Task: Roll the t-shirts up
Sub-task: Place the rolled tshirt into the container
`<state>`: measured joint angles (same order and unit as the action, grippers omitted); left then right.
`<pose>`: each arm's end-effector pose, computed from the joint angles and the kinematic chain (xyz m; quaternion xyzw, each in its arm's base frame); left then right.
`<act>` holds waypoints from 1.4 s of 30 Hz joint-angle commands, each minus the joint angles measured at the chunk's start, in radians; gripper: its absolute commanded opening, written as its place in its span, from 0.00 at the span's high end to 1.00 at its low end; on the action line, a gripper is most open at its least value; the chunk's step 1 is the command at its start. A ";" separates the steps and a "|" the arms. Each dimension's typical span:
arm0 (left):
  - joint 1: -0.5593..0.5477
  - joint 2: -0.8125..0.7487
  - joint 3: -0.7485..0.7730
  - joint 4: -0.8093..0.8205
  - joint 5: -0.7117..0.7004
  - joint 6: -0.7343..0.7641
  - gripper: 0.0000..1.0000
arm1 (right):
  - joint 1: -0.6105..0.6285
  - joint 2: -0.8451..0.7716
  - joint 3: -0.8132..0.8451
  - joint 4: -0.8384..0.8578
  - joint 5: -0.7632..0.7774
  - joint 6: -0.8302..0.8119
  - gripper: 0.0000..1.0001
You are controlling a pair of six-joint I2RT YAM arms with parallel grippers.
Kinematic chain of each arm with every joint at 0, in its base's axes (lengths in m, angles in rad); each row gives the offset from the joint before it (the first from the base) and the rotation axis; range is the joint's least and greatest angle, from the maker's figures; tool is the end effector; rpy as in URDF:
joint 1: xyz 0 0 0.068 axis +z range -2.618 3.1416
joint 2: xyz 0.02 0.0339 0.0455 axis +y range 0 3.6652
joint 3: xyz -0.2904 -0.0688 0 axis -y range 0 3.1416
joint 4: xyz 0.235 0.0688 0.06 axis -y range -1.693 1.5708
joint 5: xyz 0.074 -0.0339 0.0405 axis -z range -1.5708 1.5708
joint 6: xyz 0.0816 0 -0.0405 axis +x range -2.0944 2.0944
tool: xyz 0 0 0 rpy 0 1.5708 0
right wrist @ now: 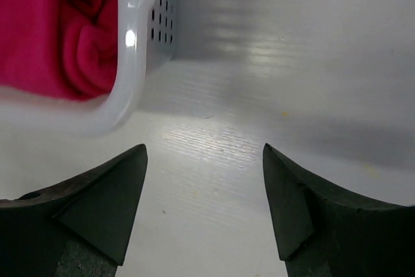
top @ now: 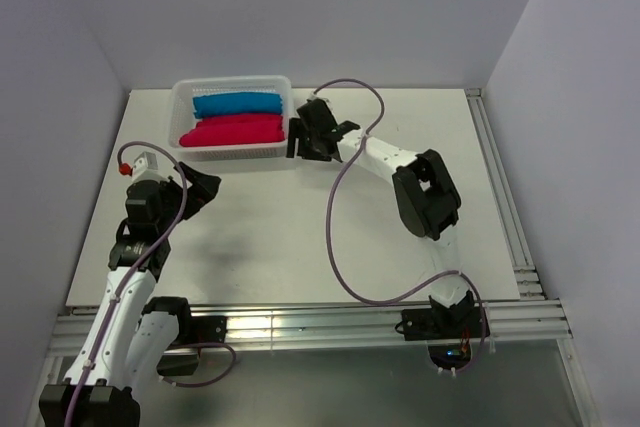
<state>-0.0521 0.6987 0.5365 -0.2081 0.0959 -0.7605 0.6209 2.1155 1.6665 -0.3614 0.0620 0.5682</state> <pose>0.1833 -0.0174 0.2654 -0.2605 0.7825 -0.2593 0.5026 0.4221 0.2957 0.2013 -0.0130 0.9281 0.1839 0.3234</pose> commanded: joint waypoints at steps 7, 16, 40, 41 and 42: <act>0.000 -0.041 0.023 0.010 -0.015 0.017 0.01 | 0.016 -0.306 -0.232 0.111 -0.013 -0.062 0.20; 0.000 -0.085 -0.041 0.038 0.018 0.003 0.01 | 0.014 -0.805 -0.661 0.252 0.019 -0.142 0.19; -0.003 -0.228 -0.221 0.148 0.100 0.001 0.01 | 0.014 -1.536 -1.166 0.332 0.243 -0.179 0.16; -0.003 -0.229 -0.222 0.147 0.099 0.001 0.01 | 0.013 -1.528 -1.163 0.332 0.246 -0.179 0.16; -0.003 -0.229 -0.222 0.148 0.099 0.001 0.01 | 0.013 -1.525 -1.162 0.332 0.248 -0.179 0.16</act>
<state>-0.0532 0.4828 0.3180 -0.1143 0.1795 -0.7547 0.6350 0.5854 0.4877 -0.0669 0.2687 0.3992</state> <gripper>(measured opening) 0.988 0.834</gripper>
